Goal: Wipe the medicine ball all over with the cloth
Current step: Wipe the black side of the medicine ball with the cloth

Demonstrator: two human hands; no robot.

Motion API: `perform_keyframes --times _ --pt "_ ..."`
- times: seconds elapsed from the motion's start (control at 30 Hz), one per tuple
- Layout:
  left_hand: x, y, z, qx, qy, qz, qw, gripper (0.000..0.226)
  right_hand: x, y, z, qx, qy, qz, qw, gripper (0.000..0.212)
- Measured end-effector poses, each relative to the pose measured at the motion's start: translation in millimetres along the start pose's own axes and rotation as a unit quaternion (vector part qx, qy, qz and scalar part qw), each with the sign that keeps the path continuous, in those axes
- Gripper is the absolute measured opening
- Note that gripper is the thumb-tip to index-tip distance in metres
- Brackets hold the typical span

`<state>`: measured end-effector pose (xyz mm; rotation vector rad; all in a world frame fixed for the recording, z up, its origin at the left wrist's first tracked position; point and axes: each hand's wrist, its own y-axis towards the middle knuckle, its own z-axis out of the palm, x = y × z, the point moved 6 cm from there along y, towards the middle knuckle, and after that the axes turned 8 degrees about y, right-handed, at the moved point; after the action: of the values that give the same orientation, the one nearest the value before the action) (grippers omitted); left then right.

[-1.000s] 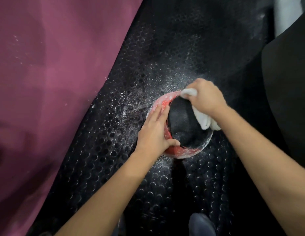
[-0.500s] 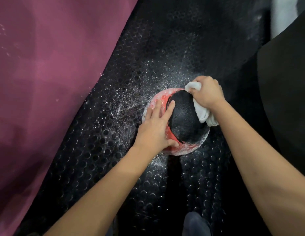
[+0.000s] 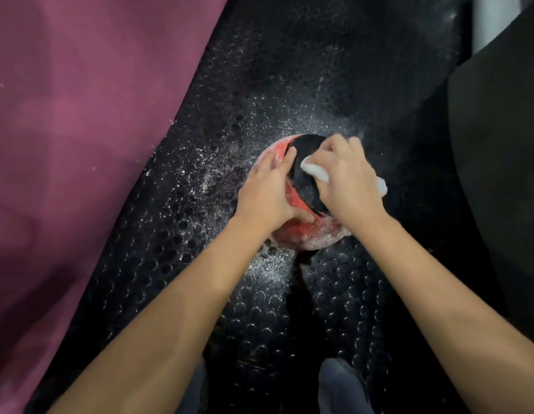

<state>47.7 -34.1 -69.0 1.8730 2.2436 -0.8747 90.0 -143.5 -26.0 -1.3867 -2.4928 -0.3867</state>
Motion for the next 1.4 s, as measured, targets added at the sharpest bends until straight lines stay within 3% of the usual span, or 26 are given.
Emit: perform_keyframes --times 0.17,0.3,0.43,0.63,0.77,0.83,1.0,1.3,1.4 --pt "2 3 -2 0.008 -0.006 0.004 1.0 0.125 11 -36 5 0.005 -0.003 -0.087 0.996 0.019" --pt "0 4 -3 -0.005 0.016 0.008 1.0 0.119 21 -16 7 -0.023 -0.03 -0.101 0.994 0.013" --pt "4 7 -3 -0.002 0.017 0.007 1.0 0.119 12 -46 4 -0.022 -0.013 -0.14 0.99 0.028" --pt "4 4 -2 -0.009 0.018 0.008 1.0 0.115 27 -24 11 -0.036 -0.046 -0.145 0.988 0.029" --pt "10 1 -3 -0.002 -0.01 -0.002 1.0 0.125 11 -54 7 -0.03 -0.027 -0.169 0.985 0.033" --pt "9 -1 -2 0.003 -0.025 -0.003 1.0 0.129 -1 -53 2 -0.042 -0.002 -0.142 0.989 0.033" --pt "6 -7 0 0.005 -0.02 -0.004 1.0 0.129 -45 -4 -8 -0.084 0.098 0.123 0.984 0.019" --pt "7 -10 -8 0.0 0.029 0.035 0.999 0.122 -33 -2 -2 -0.054 0.168 0.131 0.976 0.02" --pt "14 -12 -7 0.016 0.061 0.039 0.997 0.131 -30 4 -1 -0.045 0.164 0.133 0.976 0.019"
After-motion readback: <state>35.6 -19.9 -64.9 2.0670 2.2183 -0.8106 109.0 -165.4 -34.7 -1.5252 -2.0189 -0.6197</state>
